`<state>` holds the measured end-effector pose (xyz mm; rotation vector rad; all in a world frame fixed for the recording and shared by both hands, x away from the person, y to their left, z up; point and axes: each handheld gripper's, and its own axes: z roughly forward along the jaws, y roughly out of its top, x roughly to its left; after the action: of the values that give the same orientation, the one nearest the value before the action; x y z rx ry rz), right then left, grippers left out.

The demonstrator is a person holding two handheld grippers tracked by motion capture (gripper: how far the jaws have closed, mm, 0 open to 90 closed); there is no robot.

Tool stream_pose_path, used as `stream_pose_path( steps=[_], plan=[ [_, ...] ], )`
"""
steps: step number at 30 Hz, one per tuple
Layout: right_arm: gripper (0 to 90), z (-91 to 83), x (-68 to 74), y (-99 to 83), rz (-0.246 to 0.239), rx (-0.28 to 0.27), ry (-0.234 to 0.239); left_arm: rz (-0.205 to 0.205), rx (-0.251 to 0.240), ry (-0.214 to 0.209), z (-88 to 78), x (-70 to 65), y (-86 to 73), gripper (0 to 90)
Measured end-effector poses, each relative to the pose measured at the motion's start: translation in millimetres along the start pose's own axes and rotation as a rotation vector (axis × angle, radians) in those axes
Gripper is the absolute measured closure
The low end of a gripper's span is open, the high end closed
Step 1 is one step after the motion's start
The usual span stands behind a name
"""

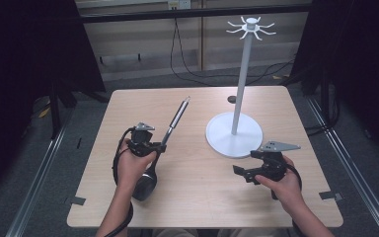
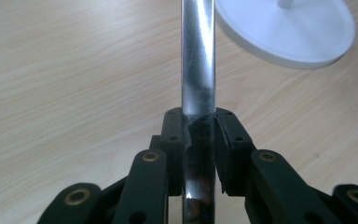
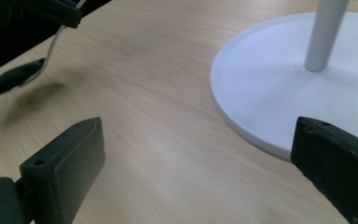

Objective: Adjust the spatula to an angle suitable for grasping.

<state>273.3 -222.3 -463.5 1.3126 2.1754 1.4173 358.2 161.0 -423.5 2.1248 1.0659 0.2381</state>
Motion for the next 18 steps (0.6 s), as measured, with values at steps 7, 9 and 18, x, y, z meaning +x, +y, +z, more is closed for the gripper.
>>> stream_pose_path(
  steps=[7,9,18],
  plan=[
    [5.2,19.1,21.8,20.8,-0.003,-0.023,0.038,0.0,-0.053,-0.029,-3.5,-7.9,-3.6,75.3],
    [5.6,23.8,26.8,27.1,-0.002,-0.024,0.041,0.0,-0.066,-0.036,-3.2,-9.2,-5.3,75.3],
    [12.1,42.7,44.2,46.9,0.012,-0.042,0.074,-0.005,-0.113,-0.046,-3.5,-14.1,-7.3,75.2]
  ],
)
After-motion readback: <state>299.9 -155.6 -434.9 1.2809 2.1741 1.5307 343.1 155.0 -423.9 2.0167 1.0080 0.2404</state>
